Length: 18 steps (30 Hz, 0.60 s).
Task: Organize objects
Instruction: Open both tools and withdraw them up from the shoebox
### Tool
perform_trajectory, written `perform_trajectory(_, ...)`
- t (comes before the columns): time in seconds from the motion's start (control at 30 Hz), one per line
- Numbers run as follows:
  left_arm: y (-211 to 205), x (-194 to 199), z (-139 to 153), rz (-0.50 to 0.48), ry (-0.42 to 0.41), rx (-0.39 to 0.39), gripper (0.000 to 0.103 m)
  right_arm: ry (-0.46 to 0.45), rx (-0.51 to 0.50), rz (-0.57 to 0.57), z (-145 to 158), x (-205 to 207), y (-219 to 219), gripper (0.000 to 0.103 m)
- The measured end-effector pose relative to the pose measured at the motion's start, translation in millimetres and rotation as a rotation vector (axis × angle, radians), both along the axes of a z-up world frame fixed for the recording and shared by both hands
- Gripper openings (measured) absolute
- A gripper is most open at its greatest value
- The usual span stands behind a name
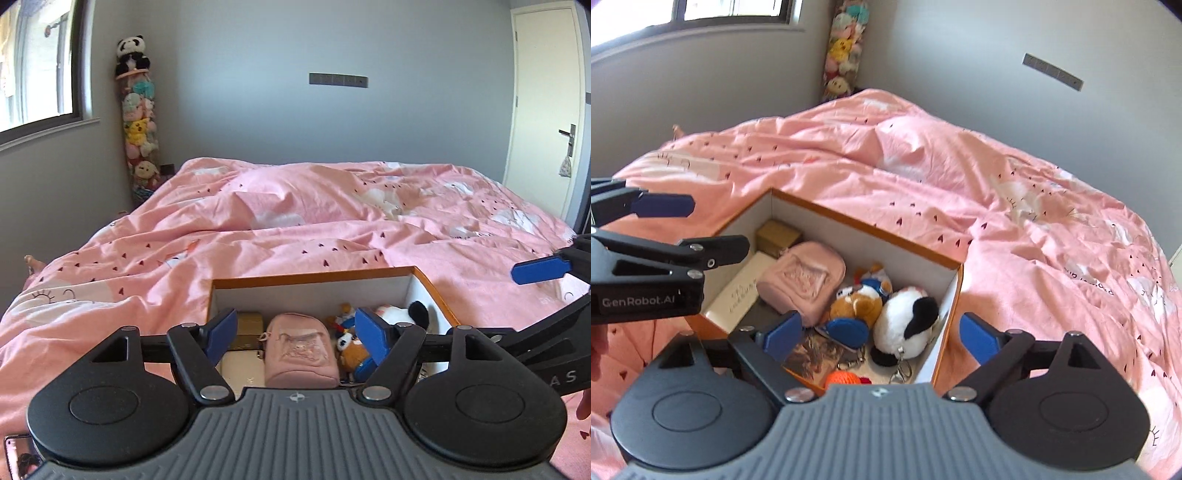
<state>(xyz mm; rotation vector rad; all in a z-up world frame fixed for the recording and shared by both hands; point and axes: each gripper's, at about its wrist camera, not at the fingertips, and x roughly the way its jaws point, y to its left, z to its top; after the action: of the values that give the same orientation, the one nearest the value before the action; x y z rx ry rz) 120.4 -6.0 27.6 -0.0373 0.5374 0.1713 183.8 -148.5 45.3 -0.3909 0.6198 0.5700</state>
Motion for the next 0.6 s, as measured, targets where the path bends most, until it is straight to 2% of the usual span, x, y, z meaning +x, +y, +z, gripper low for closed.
perform_trajectory(0.1,9.3,-4.3,0.3,0.034,-0.013,-0.006,0.085,-0.056,0.08,-0.056,6.0,-14.7,-1.5,0.097)
perform_trajectory(0.2,13.4,-11.6,-0.9,0.055,-0.031,0.015,0.085,-0.065,0.124,-0.087,3.8,-25.0,-0.7,0.097)
perform_trajectory(0.33,14.8,-20.1,-4.5,0.047,-0.048,0.043,0.085,-0.068,0.153,-0.14,-6.8,-34.8,1.1,0.097)
perform_trajectory(0.6,15.3,-25.7,-19.0,0.053,-0.031,0.038,0.086,-0.071,0.206,-0.29,-32.3,-41.0,-6.4,0.097)
